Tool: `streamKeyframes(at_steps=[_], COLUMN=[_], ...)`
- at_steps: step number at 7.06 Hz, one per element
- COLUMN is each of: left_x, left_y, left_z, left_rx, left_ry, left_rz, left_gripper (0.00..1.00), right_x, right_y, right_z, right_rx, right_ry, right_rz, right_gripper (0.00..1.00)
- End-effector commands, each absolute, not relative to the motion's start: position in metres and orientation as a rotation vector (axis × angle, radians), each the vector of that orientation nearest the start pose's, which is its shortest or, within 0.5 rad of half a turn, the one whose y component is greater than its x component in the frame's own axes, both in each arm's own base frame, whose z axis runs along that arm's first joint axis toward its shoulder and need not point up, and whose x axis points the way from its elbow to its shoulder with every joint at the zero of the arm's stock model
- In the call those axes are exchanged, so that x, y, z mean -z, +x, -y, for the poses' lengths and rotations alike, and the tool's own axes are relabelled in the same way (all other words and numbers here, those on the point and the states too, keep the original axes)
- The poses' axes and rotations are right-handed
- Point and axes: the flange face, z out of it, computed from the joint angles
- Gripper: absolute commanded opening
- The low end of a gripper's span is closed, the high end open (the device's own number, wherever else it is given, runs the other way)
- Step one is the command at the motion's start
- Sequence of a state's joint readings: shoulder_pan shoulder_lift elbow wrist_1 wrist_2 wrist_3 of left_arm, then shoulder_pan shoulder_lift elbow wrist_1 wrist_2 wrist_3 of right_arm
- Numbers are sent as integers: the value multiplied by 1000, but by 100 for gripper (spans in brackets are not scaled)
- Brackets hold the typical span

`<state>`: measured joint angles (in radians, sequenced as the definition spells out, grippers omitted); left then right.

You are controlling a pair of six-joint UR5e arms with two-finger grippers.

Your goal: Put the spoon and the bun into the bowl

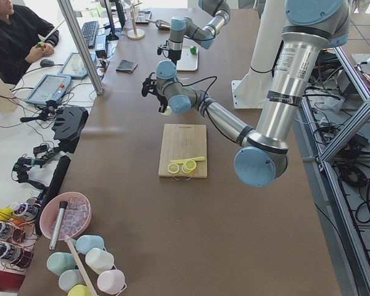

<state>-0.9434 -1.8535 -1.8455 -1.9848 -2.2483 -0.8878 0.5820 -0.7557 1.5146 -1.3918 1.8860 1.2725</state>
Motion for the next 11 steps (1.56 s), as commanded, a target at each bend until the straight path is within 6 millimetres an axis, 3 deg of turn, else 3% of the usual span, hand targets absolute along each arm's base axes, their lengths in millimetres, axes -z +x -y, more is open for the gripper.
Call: streamKeyframes(at_steps=[1, 4, 5, 6, 7, 8, 9, 10, 11], left_x=[-312, -309, -309, -305, -285, -268, -250, -226, -205], left_y=[283, 285, 286, 289, 302, 332, 358, 396, 424], left_z=[509, 509, 509, 507, 505, 492, 485, 463, 445], left_rx=[-82, -83, -67, -39, -25, -22, 8, 19, 50], left_ry=[246, 247, 241, 221, 211, 169, 194, 178, 168], left_rz=[-1102, -1104, -1106, -1116, -1141, -1166, -1165, -1187, -1209], left_gripper=[0, 0, 0, 0, 0, 0, 0, 0, 0], right_x=[-163, -161, -152, -143, -140, -140, -139, -150, -178], right_y=[-579, -597, -598, -596, -589, -573, -548, -513, -471], right_z=[471, 458, 458, 456, 463, 482, 504, 523, 530], right_rx=[-127, -126, -134, -163, -165, -176, -162, -150, -96], right_ry=[174, 193, 190, 179, 186, 181, 143, 123, 131], right_rz=[970, 979, 990, 1007, 1010, 1012, 1031, 1044, 1037], right_gripper=[0, 0, 11, 99, 100, 100, 100, 100, 100])
